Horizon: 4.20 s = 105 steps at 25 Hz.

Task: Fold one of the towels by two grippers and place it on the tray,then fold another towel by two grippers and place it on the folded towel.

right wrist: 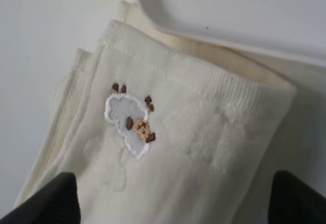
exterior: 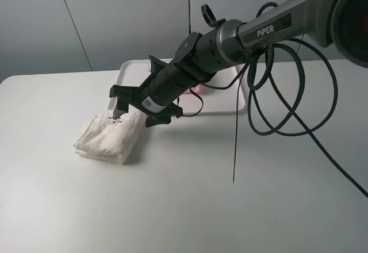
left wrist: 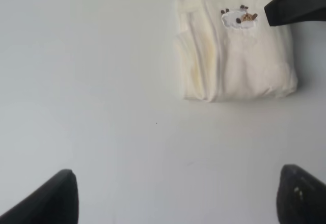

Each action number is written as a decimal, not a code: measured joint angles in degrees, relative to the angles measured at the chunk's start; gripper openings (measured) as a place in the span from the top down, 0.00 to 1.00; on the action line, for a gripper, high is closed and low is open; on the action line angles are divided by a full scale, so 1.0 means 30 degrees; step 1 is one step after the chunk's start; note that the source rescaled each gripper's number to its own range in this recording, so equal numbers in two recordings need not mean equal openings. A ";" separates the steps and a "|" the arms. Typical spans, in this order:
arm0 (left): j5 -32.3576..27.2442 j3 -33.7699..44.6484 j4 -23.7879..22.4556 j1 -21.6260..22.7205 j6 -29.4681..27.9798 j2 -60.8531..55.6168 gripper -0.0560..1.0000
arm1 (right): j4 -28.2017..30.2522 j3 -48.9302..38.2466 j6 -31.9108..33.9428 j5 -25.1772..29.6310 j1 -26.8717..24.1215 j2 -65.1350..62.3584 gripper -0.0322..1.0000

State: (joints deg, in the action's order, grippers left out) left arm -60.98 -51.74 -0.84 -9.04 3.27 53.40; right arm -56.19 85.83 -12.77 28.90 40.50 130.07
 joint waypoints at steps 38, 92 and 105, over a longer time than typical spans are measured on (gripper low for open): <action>-0.1049 0.0042 -0.1432 0.0000 -0.0910 -0.0153 0.00 | -0.1313 0.7749 -0.0060 0.7542 0.0000 0.2739 0.88; -0.2951 0.0042 0.0281 0.0000 -0.0955 -0.0153 0.00 | 0.4237 1.5010 -0.0244 0.9532 -0.8915 0.6592 0.88; -0.2951 0.0042 0.0281 0.0000 -0.0955 -0.0153 0.00 | 0.5641 1.5010 -0.0935 1.1280 -0.8915 0.6149 0.01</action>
State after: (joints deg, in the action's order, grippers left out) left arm -69.83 -51.61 0.00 -9.04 0.40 52.94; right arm -39.27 130.86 -15.58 62.74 13.76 148.52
